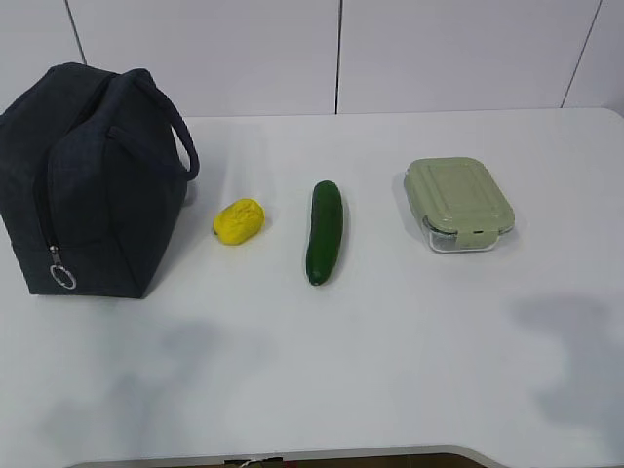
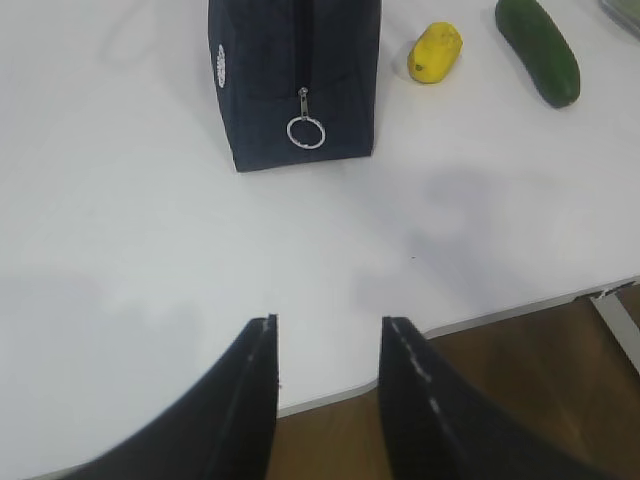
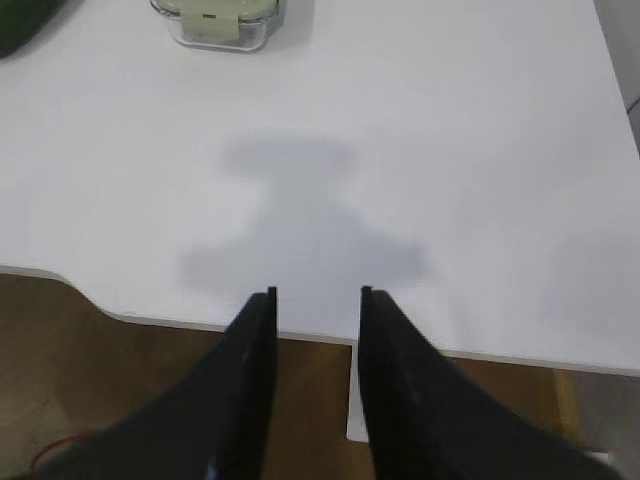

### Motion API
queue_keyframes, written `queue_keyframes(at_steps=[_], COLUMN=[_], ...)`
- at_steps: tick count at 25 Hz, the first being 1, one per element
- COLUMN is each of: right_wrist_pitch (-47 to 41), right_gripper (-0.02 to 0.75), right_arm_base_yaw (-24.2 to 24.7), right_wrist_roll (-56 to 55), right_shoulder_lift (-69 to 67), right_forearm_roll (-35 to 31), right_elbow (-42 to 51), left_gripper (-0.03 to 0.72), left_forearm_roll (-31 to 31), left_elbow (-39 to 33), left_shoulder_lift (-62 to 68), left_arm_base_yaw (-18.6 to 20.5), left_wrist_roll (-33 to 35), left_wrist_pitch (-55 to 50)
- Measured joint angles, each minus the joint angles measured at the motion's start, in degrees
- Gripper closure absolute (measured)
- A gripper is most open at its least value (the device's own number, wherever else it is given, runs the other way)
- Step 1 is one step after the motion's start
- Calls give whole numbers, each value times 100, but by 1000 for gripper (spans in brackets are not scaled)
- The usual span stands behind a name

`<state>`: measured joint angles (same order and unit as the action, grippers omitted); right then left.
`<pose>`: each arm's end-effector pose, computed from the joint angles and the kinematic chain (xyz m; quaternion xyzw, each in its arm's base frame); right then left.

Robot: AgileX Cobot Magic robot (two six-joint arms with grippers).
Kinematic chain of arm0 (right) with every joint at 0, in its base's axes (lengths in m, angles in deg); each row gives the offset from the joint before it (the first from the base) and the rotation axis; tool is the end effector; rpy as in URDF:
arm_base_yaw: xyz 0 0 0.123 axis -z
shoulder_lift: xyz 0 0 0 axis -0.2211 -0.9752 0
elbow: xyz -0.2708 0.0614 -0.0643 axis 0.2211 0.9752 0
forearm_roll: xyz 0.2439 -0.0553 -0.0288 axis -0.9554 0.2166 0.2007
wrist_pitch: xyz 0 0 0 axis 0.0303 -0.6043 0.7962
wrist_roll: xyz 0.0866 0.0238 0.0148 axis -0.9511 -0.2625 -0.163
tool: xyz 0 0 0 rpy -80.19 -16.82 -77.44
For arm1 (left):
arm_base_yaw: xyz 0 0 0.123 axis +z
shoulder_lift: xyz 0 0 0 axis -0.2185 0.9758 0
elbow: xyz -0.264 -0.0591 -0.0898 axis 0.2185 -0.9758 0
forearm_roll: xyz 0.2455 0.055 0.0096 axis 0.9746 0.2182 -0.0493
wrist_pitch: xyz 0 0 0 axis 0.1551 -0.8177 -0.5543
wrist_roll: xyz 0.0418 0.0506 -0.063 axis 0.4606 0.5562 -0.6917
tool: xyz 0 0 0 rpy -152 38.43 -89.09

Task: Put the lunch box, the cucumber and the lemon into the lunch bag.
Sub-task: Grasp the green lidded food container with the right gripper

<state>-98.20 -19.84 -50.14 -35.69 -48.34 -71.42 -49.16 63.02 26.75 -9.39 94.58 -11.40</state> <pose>0.0281 -0.0051 0.2984 -0.0812 0.8979 -0.0377 0.4311 -0.0071 -0.0223 0.2770 0.0886 0.8570 -0.0600 0.5042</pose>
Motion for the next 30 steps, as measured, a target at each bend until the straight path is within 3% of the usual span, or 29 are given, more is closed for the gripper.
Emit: queue_keyframes(at_steps=[17,30], right_wrist_pitch=[321,658], right_gripper=[496,496], right_arm_base_yaw=[0,10], right_wrist_roll=[-190,1264], right_shoulder_lift=[-3499,-5482], right_forearm_roll=[-675,-2493], right_elbow=[-1240,-2116], left_gripper=[446,446], left_forearm_roll=[-85,-85], left_elbow=[0,0], left_shoulder_lift=[0,0], left_arm_base_yaw=[0,0], left_wrist_roll=[0,0], left_wrist_pitch=[0,0])
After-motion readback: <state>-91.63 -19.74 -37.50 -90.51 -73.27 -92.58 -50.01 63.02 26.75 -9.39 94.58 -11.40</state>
